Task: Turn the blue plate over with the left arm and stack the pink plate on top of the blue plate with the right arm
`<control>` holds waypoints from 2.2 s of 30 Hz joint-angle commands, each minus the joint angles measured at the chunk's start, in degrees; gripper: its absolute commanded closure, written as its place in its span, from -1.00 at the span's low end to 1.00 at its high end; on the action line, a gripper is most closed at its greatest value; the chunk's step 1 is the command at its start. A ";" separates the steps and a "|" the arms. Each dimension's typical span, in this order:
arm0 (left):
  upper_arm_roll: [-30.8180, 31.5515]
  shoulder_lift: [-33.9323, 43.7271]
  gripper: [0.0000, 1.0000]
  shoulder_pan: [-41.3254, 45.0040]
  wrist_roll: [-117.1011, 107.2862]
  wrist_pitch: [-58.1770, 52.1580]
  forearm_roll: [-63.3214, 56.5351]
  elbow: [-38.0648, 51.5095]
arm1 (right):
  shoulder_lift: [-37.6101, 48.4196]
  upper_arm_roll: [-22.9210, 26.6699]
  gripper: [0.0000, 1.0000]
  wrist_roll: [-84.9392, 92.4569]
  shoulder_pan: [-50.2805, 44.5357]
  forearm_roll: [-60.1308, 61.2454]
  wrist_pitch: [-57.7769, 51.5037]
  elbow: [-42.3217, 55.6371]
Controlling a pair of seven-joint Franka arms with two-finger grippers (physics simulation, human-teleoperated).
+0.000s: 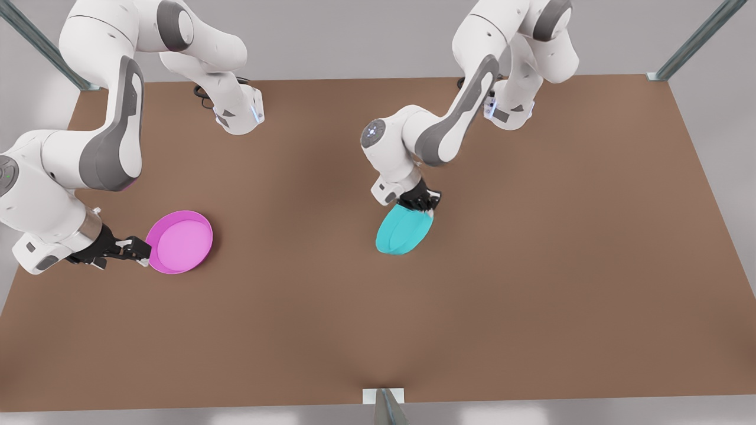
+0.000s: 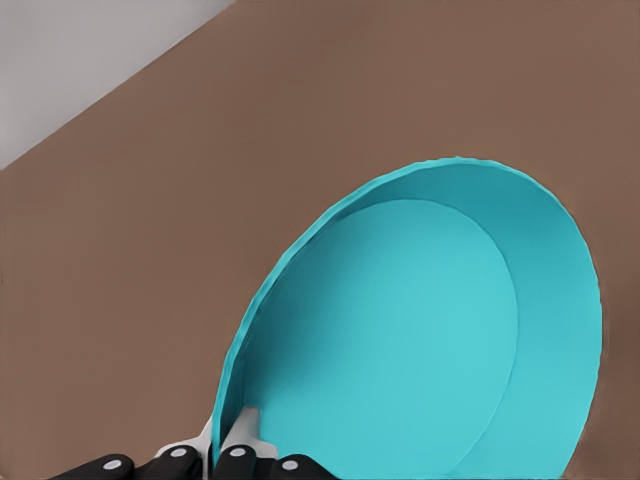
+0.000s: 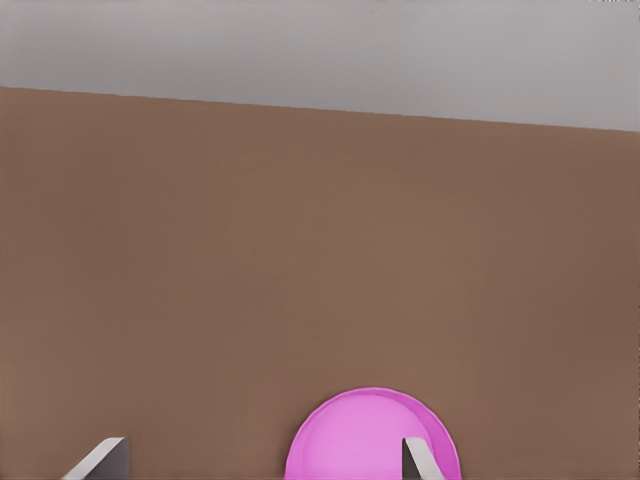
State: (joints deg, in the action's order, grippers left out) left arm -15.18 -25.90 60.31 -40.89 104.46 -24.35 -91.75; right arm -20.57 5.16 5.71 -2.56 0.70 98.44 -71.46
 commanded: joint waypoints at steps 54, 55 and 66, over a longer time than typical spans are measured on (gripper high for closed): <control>3.05 -20.95 -1.00 -2.39 -11.50 -14.90 24.51 39.54 | 2.82 0.11 -1.00 0.70 3.69 0.97 -8.71 -4.39; 3.05 -18.93 -1.00 -6.78 -8.08 -15.33 28.91 39.28 | 3.43 0.11 -1.00 3.33 5.19 3.07 -5.10 -8.17; -0.46 -6.45 -1.00 -35.79 27.88 -27.38 34.89 32.16 | 0.19 0.29 -1.00 26.01 14.77 20.21 11.60 -29.97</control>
State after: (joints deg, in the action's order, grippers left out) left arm -16.04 -31.66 24.48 -13.18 76.93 9.39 -59.51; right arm -21.29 5.45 32.85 12.97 21.30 110.31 -101.75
